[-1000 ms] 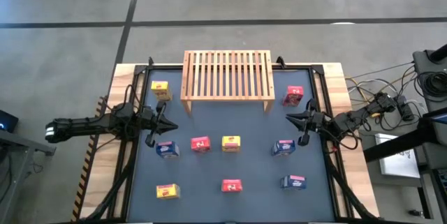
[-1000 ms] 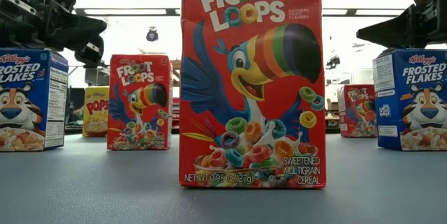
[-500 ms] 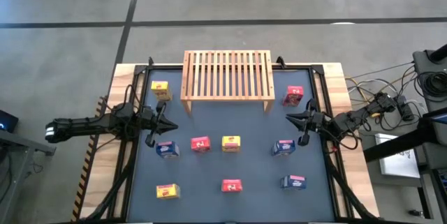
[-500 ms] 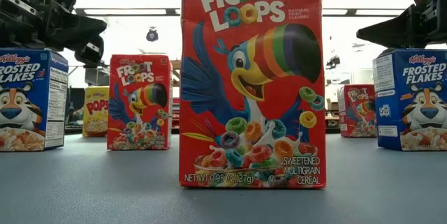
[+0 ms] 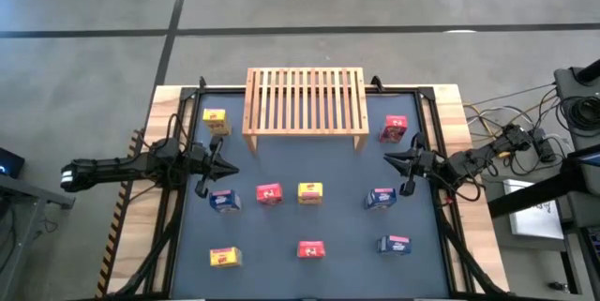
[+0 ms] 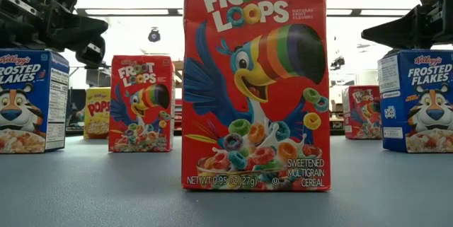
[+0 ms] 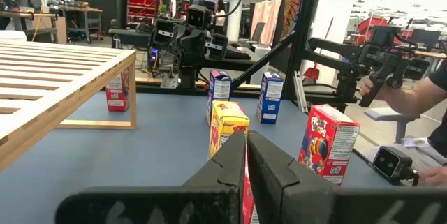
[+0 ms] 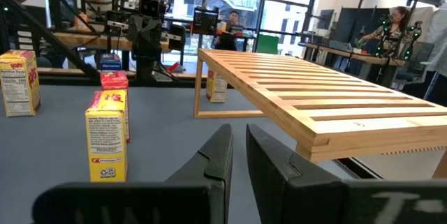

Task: Stack cereal on shelf
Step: Put the top right blue cereal box on the shelf

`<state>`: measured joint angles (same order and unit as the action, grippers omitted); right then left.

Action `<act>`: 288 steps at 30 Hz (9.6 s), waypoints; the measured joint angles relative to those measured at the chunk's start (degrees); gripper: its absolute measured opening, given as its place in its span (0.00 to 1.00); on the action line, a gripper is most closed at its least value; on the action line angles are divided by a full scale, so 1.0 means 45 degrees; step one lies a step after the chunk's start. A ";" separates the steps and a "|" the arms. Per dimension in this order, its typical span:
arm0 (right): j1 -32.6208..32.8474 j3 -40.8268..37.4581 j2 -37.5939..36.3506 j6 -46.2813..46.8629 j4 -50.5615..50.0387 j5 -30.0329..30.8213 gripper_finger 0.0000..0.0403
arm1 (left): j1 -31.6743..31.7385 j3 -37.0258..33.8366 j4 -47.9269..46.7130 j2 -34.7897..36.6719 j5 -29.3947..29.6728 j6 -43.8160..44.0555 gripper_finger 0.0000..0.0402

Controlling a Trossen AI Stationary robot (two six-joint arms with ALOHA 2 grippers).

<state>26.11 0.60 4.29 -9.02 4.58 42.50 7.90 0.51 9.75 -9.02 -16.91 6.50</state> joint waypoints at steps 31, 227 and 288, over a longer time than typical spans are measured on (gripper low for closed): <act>0.0113 0.6651 0.2506 0.4530 -0.7938 -0.4773 0.08 | 0.0004 -0.0001 0.0002 -0.0001 0.0000 0.0000 0.00; 0.5892 0.1249 0.4007 0.9865 -0.4949 -0.0107 0.81 | 0.0005 0.0000 -0.0090 -0.0022 -0.0010 0.0000 0.00; 0.5883 0.1366 0.3993 0.7782 -0.3143 0.0581 0.49 | 0.0005 -0.0005 -0.0090 -0.0022 -0.0010 0.0005 0.00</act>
<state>52.58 6.75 22.26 26.00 -9.56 45.11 7.92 0.49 9.34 -9.13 -16.95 6.52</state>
